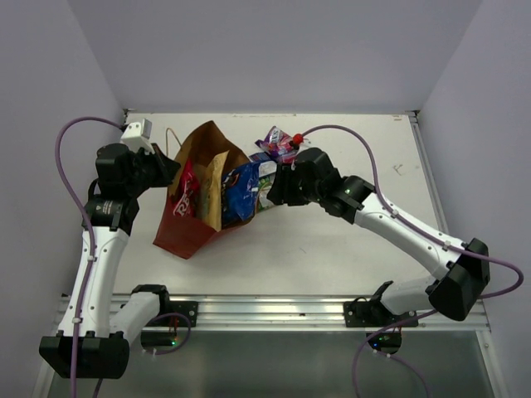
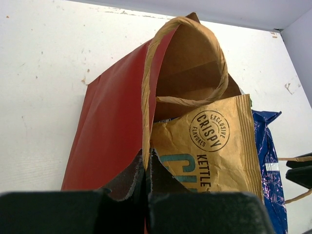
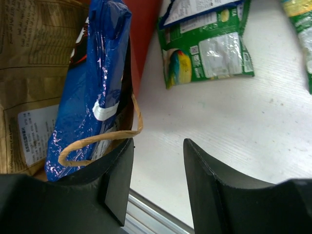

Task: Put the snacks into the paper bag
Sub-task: Adjust the paper bag at the center of the board.

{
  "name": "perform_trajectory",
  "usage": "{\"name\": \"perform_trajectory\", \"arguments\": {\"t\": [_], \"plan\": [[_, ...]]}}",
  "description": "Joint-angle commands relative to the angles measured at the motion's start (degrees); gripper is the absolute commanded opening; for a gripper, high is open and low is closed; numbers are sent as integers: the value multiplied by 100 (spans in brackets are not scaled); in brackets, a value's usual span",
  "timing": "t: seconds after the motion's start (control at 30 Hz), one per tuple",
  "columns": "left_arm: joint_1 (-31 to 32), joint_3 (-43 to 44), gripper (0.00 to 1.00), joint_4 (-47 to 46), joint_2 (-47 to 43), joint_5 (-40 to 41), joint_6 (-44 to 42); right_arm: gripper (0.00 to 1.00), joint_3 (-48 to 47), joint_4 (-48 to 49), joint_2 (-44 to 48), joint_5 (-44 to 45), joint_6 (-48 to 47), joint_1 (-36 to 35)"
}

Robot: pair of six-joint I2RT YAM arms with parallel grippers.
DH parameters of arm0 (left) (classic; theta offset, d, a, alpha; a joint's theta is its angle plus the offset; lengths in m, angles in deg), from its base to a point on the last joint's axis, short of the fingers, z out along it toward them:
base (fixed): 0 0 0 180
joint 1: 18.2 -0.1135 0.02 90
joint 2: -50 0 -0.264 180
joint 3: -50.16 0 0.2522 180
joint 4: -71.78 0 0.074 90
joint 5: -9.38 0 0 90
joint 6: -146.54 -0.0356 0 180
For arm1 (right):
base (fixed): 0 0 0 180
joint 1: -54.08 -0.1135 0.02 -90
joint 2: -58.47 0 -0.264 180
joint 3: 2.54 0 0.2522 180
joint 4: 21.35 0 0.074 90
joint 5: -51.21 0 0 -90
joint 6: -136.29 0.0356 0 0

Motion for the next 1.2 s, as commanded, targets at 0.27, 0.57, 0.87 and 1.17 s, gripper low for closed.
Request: {"name": "perform_trajectory", "arguments": {"t": [0.27,0.57,0.87,1.17], "plan": [[-29,160,0,-70,105,55,42,47,412,1909,-523,-860,407,12],[-29,169,0,-52,175,73,59,13,113,2306,-1217,-1212,539,12],[-29,161,0,-175,184,-916,805,0,-2311,-444,-857,-413,-708,12],[-29,81,0,607,-246,-15,543,0,-2146,-472,-937,-624,-647,-189]]}}
